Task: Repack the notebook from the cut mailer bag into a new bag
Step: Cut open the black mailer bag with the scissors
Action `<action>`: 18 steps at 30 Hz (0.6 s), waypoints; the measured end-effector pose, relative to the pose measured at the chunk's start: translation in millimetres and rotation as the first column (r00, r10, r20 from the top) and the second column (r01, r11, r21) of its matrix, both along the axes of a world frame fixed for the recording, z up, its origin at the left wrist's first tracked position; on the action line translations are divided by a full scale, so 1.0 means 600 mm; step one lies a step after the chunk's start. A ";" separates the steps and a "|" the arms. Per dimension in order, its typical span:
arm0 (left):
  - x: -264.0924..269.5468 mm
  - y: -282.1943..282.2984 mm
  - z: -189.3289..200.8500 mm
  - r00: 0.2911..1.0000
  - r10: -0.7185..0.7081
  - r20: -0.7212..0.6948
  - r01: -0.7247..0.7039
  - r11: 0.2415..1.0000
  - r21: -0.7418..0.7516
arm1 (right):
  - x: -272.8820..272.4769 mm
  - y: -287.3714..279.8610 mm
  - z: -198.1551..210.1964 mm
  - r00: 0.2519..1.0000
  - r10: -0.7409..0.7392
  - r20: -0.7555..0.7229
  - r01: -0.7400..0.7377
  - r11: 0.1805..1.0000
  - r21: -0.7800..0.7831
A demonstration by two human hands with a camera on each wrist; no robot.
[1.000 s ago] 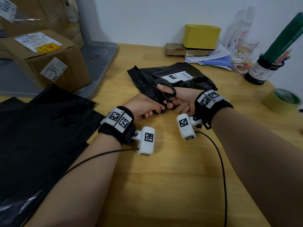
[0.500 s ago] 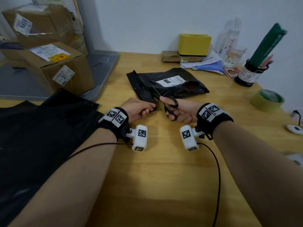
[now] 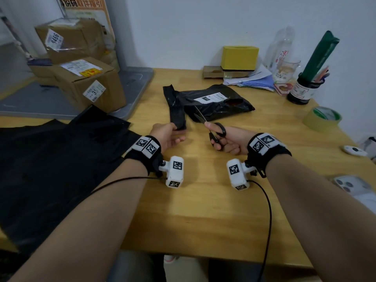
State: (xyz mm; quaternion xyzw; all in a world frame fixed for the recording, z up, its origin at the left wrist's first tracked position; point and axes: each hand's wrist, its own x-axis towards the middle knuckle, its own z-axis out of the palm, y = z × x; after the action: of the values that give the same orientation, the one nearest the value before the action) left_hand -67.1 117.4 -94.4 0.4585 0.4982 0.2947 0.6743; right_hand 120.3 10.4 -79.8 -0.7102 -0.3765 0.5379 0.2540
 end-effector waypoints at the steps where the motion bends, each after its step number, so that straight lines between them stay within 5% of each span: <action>1: 0.000 0.001 0.001 1.000 0.013 0.004 -0.013 1.000 -0.008 | 0.001 0.000 0.000 1.000 0.002 -0.008 -0.002 1.000 0.003; 9: 0.026 0.054 -0.001 0.992 0.010 -0.125 -0.010 1.000 0.003 | 0.010 0.005 0.013 0.992 0.027 -0.123 -0.029 0.999 -0.019; 18: 0.059 0.107 0.010 0.954 -0.107 -0.281 0.086 0.993 -0.086 | 0.027 0.031 0.044 0.998 -0.006 -0.065 0.006 1.000 -0.011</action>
State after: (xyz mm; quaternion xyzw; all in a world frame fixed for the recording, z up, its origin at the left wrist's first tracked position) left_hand -31.9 181.7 -88.1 0.4951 0.5777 0.1738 0.6252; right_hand 136.5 29.2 -53.6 -0.6948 -0.3629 0.5621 0.2638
